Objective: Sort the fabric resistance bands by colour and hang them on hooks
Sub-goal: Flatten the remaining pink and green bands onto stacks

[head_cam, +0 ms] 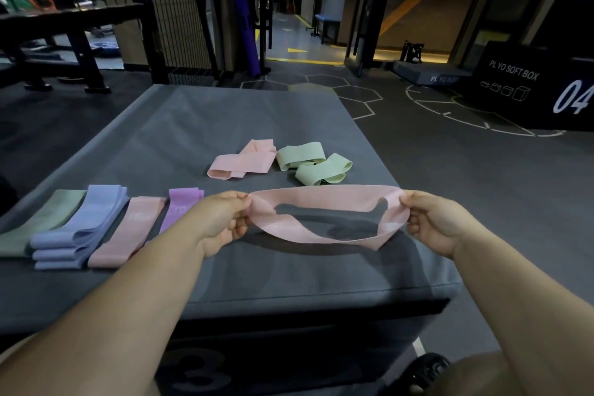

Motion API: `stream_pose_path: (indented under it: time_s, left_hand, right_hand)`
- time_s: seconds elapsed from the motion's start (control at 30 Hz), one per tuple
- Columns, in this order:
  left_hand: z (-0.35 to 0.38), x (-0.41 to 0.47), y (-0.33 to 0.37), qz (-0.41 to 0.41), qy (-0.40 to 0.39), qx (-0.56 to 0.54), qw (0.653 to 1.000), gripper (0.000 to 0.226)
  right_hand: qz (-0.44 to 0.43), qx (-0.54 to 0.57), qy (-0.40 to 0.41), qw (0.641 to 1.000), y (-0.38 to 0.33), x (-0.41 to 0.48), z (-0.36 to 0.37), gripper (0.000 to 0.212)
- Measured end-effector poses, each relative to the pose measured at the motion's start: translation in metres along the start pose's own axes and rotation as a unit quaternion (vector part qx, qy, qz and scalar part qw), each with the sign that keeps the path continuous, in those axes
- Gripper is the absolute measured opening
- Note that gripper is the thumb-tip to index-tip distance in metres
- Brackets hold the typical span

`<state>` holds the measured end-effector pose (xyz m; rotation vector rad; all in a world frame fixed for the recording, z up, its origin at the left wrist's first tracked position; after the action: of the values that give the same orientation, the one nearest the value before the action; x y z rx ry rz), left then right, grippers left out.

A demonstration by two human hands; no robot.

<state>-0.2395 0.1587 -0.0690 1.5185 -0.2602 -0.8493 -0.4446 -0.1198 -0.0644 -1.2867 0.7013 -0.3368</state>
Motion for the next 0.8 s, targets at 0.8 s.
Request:
stream_pose_path:
  time_s: [0.8]
  left_hand:
    - [-0.012,0.006,0.006,0.067,0.036,0.280,0.957,0.015]
  right_hand:
    - [-0.025,-0.298,0.070,0.952,-0.004,0.000,-0.015,0.025]
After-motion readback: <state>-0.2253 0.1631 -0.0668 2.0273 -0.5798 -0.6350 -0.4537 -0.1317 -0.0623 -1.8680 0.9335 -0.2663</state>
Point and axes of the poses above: each hand's wrist, its own x-axis towards the middle knuckle, its own z-axis out of the palm, y = z × x, the point moved 8 cm from there along x, towards the middle knuckle, and after that the axes turned 4 degrees about -y, right-handed, at the moved point
